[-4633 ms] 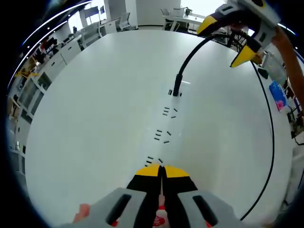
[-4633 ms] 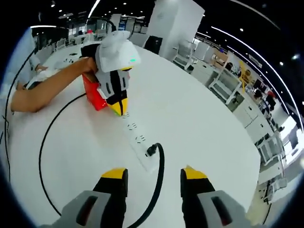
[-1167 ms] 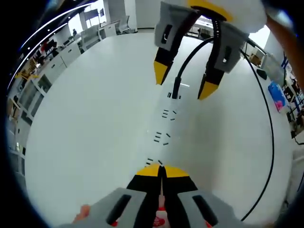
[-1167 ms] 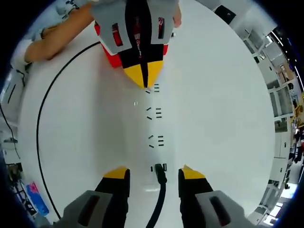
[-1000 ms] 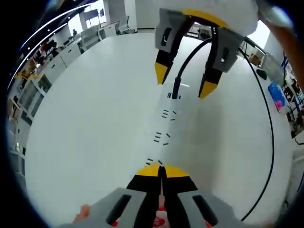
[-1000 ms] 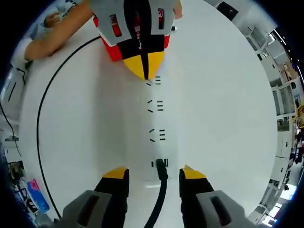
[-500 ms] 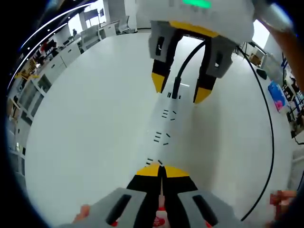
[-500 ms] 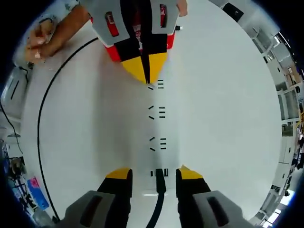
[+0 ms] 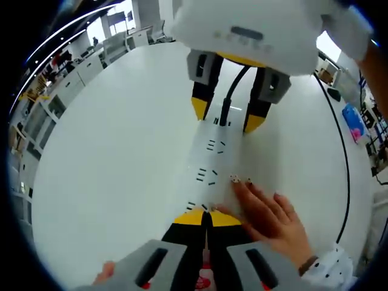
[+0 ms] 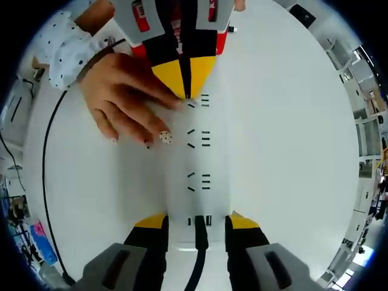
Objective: Locate the USB plug end of the data cable currently connected to the USB port on the desk. Grip the plug, withdraw it from the port, and place it onto the desktop.
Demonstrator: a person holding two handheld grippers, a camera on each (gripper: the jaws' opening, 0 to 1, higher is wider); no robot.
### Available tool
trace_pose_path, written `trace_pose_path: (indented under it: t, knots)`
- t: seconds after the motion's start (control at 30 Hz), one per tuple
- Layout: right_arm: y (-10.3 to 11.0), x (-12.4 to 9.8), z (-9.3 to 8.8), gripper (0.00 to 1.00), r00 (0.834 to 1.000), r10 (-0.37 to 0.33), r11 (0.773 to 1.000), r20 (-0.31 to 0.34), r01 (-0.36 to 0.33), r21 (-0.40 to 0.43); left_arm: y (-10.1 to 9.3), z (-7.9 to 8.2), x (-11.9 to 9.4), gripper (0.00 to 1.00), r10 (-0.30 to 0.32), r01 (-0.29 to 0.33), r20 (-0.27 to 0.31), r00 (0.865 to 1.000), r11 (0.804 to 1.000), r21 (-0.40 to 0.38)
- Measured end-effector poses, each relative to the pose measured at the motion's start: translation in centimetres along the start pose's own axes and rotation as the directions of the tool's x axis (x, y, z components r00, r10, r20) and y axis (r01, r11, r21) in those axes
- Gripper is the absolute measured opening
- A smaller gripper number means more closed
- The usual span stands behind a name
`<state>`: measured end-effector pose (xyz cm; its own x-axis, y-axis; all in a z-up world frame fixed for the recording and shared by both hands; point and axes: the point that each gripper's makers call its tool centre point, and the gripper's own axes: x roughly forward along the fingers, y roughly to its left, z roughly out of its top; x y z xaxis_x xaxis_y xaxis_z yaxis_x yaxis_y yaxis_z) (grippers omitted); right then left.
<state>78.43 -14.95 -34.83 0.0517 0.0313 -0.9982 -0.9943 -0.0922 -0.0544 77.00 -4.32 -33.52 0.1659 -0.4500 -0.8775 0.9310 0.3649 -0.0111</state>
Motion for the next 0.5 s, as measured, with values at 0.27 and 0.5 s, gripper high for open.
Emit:
trace_pose_path:
  t: [0.27, 0.5]
  knots:
    - [0.05, 0.0, -0.01, 0.38, 1.0, -0.005, 1.0, -0.004, 0.005, -0.005, 0.07, 0.03, -0.08, 0.02, 0.002, -0.002, 0.003, 1.0, 1.0, -0.002]
    - [0.28, 0.07, 0.01, 0.37, 1.0, -0.01, 1.0, -0.018, 0.01, -0.01, 0.0, 0.0, -0.1, 0.02, 0.002, -0.002, 0.002, 1.0, 1.0, -0.002]
